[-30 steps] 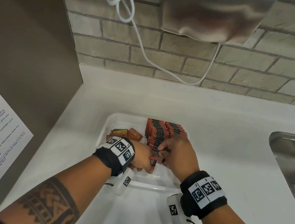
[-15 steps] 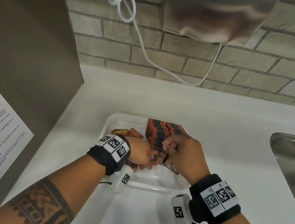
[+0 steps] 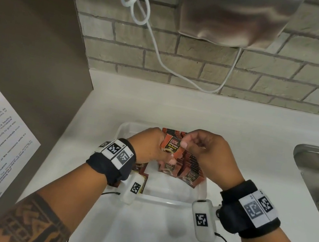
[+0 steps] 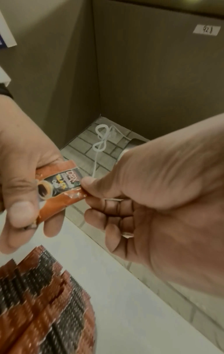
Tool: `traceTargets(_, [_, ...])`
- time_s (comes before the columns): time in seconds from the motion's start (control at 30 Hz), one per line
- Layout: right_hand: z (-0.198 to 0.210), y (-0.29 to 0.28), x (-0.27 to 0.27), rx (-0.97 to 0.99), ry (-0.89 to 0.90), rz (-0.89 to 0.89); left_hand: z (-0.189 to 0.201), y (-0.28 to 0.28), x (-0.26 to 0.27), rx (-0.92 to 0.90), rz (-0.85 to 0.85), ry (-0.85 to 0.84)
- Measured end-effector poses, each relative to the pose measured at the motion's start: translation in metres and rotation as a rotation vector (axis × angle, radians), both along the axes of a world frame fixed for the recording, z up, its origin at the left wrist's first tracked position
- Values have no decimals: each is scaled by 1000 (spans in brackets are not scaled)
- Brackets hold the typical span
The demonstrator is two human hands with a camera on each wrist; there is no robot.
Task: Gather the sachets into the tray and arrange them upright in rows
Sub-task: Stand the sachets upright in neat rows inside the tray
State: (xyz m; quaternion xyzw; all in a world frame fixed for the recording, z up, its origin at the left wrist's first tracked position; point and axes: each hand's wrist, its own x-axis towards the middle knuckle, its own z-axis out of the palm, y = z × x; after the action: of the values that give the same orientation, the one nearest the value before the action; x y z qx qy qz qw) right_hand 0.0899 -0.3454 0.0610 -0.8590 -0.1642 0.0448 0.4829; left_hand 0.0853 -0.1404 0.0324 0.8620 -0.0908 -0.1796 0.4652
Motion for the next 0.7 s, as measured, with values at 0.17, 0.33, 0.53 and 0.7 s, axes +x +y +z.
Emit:
traceTargets(0.17, [4,1,-2,-70,-77,-12,-1,-3,-2,58,80,-106])
traceTargets(0.33, [-5,-3,-8,-223,-62,-3,3,7,-4,486,50,-12])
traceTargets(0.53, [-44,-1,-9,-325,-64,-37,4,-7,-16,604,-307,233])
traceTargets(0.7, [-73,1,-2,-421,-42,-70,-13,-27,-11,716,-470,270])
